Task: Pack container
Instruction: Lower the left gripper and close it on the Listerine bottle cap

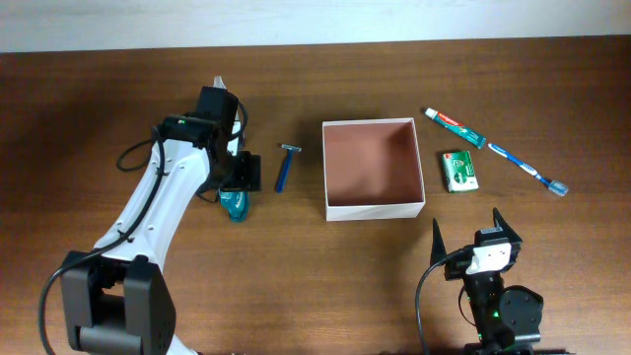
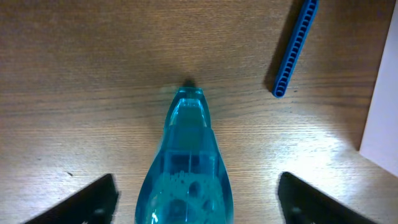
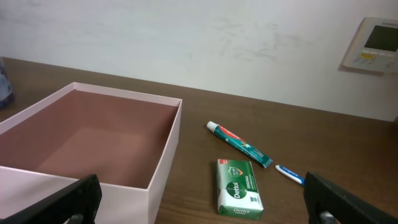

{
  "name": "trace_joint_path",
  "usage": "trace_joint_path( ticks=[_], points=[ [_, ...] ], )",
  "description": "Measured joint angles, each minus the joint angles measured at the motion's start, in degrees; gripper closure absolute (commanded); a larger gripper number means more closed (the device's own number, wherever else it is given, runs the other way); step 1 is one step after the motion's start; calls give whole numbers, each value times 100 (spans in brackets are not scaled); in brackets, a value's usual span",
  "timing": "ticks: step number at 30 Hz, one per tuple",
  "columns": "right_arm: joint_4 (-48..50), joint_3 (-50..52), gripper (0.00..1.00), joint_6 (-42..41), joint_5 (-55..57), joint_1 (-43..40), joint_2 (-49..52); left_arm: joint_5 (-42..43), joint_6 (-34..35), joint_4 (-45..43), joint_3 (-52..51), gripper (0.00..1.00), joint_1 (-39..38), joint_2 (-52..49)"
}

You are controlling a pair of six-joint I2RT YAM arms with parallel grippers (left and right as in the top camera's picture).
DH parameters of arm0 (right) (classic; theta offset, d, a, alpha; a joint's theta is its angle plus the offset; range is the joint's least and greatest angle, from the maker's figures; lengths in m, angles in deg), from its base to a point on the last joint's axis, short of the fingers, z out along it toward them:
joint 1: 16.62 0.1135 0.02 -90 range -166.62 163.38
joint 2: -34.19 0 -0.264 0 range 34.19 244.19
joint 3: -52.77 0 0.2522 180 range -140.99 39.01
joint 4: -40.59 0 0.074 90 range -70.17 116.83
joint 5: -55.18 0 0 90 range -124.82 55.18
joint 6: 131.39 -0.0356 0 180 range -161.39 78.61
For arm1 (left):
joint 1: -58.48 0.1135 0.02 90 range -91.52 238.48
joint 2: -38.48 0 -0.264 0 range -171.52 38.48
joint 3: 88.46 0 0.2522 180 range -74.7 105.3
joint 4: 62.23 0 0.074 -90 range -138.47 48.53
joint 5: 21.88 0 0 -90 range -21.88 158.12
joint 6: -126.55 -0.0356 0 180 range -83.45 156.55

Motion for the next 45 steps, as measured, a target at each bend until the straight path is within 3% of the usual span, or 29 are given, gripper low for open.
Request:
trace_joint_path(
  ticks=[14, 45],
  points=[
    [0, 0, 1, 0, 0, 0, 0, 0, -24, -7, 0, 43, 0, -2],
    [0, 0, 1, 0, 0, 0, 0, -24, -20, 138, 0, 63, 0, -2]
  ],
)
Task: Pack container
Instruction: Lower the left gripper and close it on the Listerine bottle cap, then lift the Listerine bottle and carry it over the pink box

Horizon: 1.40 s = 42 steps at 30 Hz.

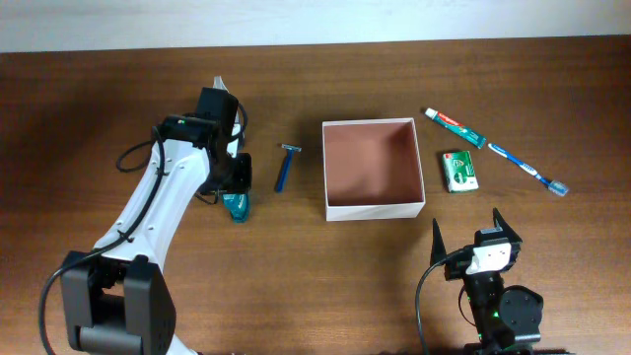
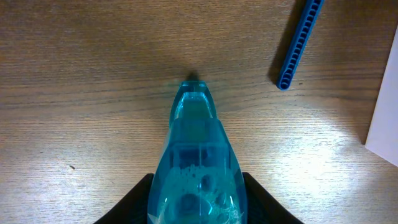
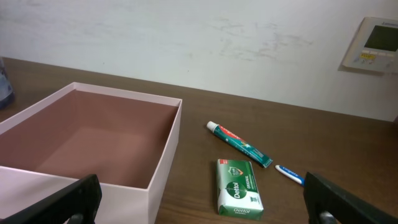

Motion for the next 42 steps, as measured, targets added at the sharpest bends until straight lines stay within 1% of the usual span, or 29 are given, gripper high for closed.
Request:
trace_joint_path(
  ticks=[5, 9, 14, 21, 25, 28, 37, 42],
  points=[
    [0, 0, 1, 2, 0, 0, 0, 0, 0, 17, 11, 64, 0, 0],
    [0, 0, 1, 0, 0, 0, 0, -2, 0, 225, 186, 64, 0, -26],
    [0, 0, 1, 0, 0, 0, 0, -50, 0, 468, 820, 65, 0, -83],
    [0, 0, 1, 2, 0, 0, 0, -81, 0, 804, 1993, 66, -66, -83],
    [0, 0, 1, 0, 0, 0, 0, -17, 0, 686, 2651, 64, -422, -83],
    [0, 0, 1, 0, 0, 0, 0, 68, 0, 509, 2894, 64, -787, -83],
    [0, 0, 1, 2, 0, 0, 0, 190, 0, -332, 2935, 64, -2094, -92],
    [0, 0, 1, 0, 0, 0, 0, 192, 0, -686, 2935, 64, -2463, -129]
  ],
)
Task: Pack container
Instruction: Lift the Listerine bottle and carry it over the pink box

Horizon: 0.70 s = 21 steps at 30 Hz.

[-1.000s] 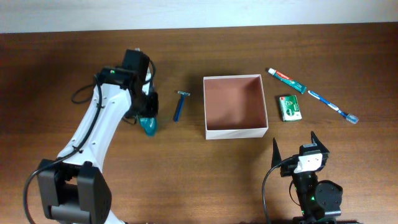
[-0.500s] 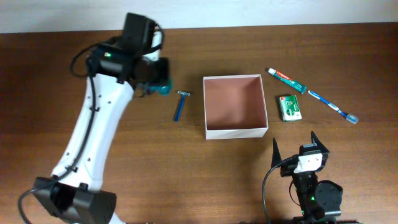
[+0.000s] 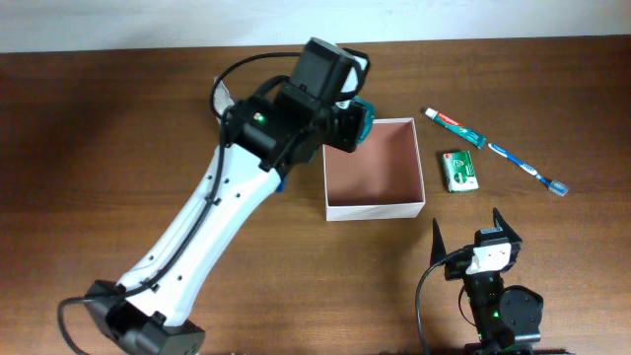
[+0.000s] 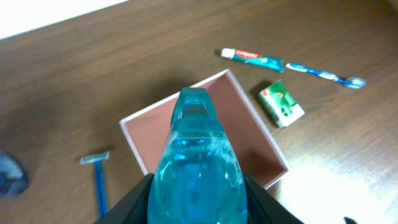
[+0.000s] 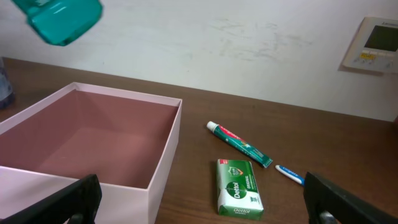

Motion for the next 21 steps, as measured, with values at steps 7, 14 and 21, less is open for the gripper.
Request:
trace_joint_path(
  ticks=[7, 14, 21],
  points=[
    [0, 0, 1, 0, 0, 0, 0, -22, 0, -105, 0, 64, -92, -553],
    [0, 0, 1, 2, 0, 0, 0, -44, 0, -313, 0, 64, -92, -1117],
    [0, 0, 1, 4, 0, 0, 0, -44, 0, -254, 0, 64, -92, -1248]
  ],
)
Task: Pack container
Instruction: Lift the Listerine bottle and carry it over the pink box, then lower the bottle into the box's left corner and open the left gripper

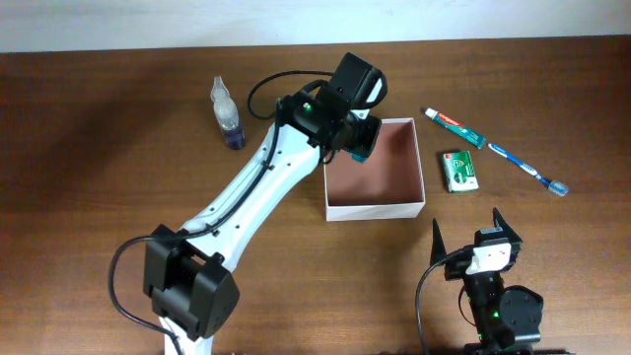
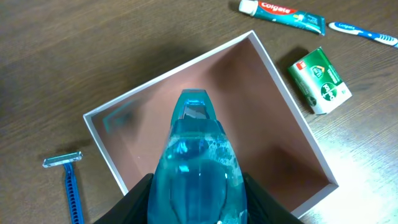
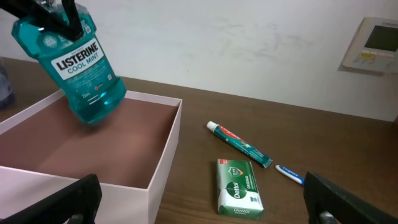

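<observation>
A teal Listerine mouthwash bottle hangs tilted over the left part of the pink open box. Its base is about level with the box's far rim. My left gripper is shut on the bottle, with dark fingers on both its sides. From above, the left gripper covers most of the bottle. The box floor is bare. My right gripper stands open and holds nothing near the table's front edge, facing the box wall.
Right of the box lie a green Dettol soap pack, a toothpaste tube and a toothbrush. A blue razor lies left of the box. A small clear spray bottle stands at the back left.
The left gripper holds the bottle lower and further over the box. The bottle's base is now near the rim. The right arm has not moved.
The left gripper stood open around the mouthwash bottle lying on the table left of the razor. Then it was shut on the bottle there. Later it held the bottle high by the box's back left corner, and now lower over the box's left part.
</observation>
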{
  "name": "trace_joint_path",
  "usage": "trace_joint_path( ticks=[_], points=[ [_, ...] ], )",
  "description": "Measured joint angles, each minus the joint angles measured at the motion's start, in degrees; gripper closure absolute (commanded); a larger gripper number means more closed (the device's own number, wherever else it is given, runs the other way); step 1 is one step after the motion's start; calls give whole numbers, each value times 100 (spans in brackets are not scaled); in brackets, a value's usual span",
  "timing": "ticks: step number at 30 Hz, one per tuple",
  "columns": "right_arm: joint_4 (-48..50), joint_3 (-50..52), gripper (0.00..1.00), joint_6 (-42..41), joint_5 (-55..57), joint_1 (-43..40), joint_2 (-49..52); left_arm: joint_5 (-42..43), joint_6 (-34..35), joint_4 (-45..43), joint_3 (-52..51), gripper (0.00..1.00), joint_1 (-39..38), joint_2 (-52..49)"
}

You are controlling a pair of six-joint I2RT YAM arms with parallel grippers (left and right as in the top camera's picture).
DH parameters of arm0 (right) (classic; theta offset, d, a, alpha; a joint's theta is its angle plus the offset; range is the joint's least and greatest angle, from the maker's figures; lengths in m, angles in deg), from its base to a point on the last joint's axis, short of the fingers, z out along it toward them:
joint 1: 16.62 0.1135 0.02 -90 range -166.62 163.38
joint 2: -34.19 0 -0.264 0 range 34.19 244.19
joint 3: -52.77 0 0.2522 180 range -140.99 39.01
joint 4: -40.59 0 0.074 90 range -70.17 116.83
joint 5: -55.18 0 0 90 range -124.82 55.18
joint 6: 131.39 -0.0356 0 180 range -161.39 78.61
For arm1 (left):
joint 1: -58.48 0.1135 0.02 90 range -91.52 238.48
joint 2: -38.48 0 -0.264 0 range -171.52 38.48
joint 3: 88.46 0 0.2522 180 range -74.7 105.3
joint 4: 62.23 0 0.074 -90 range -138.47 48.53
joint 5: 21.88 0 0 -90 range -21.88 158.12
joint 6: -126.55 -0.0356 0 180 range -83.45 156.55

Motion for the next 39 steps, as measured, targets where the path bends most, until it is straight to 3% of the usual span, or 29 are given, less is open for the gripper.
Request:
trace_joint_path(
  ticks=[20, 39],
  points=[
    [0, 0, 1, -7, 0, 0, 0, -575, 789, 162, 0, 65, -2, -293],
    [0, 0, 1, -4, 0, 0, 0, -822, 999, 581, 0, 65, -2, -297]
  ],
)
